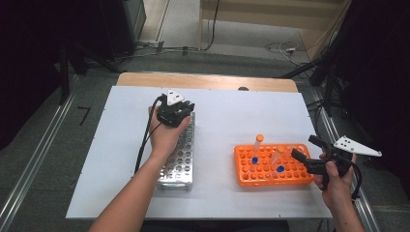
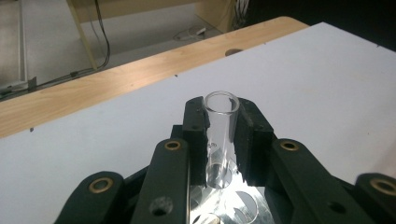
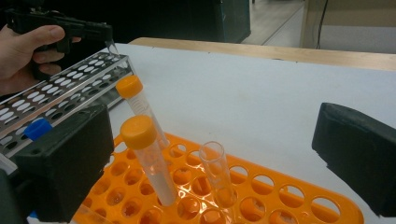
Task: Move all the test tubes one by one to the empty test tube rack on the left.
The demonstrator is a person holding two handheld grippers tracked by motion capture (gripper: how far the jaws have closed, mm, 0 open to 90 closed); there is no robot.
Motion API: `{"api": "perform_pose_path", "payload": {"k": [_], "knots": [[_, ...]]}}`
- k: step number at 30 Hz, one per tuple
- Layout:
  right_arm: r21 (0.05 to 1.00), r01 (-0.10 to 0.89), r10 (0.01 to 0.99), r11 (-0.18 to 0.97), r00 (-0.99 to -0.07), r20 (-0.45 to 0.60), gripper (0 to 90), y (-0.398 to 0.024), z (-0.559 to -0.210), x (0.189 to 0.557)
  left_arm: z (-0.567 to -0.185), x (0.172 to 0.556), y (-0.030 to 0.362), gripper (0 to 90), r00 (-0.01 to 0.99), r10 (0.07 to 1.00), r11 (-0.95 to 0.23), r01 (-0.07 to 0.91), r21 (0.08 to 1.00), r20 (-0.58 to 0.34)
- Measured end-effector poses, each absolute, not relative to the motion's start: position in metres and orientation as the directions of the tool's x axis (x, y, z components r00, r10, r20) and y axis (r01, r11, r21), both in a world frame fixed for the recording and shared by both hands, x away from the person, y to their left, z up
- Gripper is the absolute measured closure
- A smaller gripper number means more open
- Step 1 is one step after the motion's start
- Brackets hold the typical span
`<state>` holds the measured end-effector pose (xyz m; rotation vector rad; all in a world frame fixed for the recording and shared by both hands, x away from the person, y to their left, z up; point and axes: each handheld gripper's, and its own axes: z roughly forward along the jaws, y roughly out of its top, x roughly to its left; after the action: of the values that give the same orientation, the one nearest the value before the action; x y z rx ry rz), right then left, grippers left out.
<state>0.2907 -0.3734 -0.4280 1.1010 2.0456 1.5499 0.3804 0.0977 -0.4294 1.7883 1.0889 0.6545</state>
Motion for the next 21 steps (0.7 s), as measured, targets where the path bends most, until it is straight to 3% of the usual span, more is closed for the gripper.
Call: {"api": "perform_pose_path", "payload": {"k": [11, 16, 18, 19, 21], "knots": [[0.921, 0.376, 0.751, 0.104, -0.637, 0.175, 0.0, -0.375, -0.43, 0.292, -0.433, 0.383, 0.099, 72.5, 0.46, 0.886, -0.19, 0.477, 0.858, -0.06], [0.918, 0.381, 0.753, 0.111, -0.635, 0.172, 0.0, -0.377, -0.432, 0.293, -0.429, 0.38, 0.103, 57.2, 0.466, 0.879, -0.153, 0.471, 0.869, -0.098], [0.916, 0.385, 0.746, 0.116, -0.642, 0.175, 0.0, -0.377, -0.434, 0.293, -0.426, 0.377, 0.104, 48.7, 0.471, 0.874, -0.127, 0.459, 0.879, -0.12], [0.91, 0.393, 0.741, 0.13, -0.649, 0.175, 0.0, -0.376, -0.436, 0.294, -0.425, 0.375, 0.105, 40.2, 0.478, 0.869, -0.118, 0.449, 0.885, -0.127], [0.909, 0.395, 0.738, 0.135, -0.652, 0.174, 0.0, -0.376, -0.438, 0.295, -0.421, 0.37, 0.106, 35.5, 0.488, 0.862, -0.1, 0.431, 0.897, -0.139]]}}
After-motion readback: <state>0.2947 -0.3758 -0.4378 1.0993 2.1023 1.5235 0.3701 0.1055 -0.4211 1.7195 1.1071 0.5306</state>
